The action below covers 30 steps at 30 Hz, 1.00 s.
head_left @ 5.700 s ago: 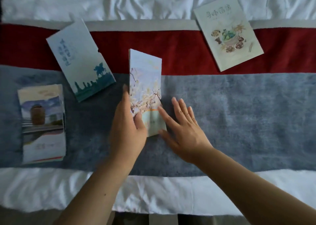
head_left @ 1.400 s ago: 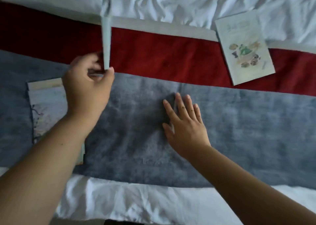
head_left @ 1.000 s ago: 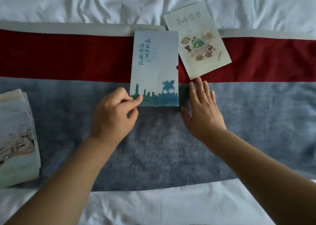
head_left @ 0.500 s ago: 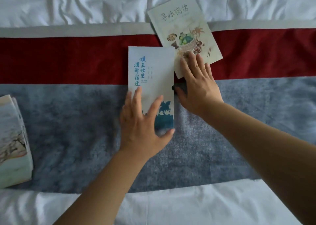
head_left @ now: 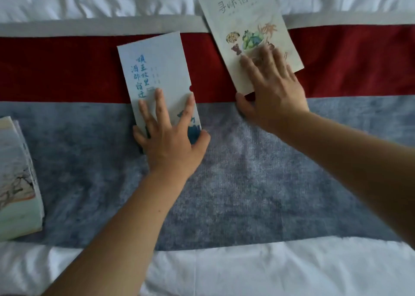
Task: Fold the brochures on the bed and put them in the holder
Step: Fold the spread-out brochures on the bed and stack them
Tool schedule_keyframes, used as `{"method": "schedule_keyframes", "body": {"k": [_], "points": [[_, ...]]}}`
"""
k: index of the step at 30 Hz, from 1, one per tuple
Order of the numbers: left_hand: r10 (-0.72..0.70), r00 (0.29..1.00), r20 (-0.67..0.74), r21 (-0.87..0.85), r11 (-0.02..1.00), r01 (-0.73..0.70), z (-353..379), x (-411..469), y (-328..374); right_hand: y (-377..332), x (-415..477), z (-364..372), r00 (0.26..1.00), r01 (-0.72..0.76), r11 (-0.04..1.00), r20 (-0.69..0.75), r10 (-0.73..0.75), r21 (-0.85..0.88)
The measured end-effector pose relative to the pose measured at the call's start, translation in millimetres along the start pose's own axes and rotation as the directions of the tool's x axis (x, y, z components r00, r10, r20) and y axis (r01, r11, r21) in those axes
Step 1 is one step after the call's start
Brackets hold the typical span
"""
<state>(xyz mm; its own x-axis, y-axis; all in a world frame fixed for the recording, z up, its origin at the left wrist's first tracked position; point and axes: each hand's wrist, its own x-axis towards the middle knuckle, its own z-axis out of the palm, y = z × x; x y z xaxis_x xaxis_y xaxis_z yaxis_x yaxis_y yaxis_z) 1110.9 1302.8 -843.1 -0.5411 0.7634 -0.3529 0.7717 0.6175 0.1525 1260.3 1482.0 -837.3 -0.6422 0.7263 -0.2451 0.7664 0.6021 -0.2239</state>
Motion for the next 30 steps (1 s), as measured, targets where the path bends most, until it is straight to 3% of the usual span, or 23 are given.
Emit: {"method": "schedule_keyframes", "body": {"k": [7, 13, 18, 23, 30], "points": [[0.045, 0.998, 0.042, -0.038, 0.998, -0.043, -9.8, 5.1, -12.4, 13.4, 23.1, -14.0, 0.932, -0.352, 0.89, 0.018, 0.362, 0.289], [0.06, 0.998, 0.024, -0.117, 0.992, -0.057, -17.2, 14.2, -19.9, -4.7, 16.2, -17.5, 0.833, -0.486, 0.734, -0.003, 0.553, 0.474], [0.09, 0.996, 0.01, -0.119, 0.989, -0.088, -17.8, 15.6, -32.4, -25.9, -16.9, -9.7, 0.77, -0.556, 0.586, 0.1, 0.63, 0.589], [0.165, 0.985, -0.046, -0.214, 0.962, -0.171, -14.8, 10.2, -44.6, -43.4, -50.9, 0.6, 0.761, -0.589, 0.54, 0.188, 0.621, 0.602], [0.197, 0.975, -0.103, -0.285, 0.933, -0.218, 1.7, 5.1, -51.6, -65.2, -91.9, 12.7, 0.704, -0.554, 0.31, 0.236, 0.669, 0.773]]}}
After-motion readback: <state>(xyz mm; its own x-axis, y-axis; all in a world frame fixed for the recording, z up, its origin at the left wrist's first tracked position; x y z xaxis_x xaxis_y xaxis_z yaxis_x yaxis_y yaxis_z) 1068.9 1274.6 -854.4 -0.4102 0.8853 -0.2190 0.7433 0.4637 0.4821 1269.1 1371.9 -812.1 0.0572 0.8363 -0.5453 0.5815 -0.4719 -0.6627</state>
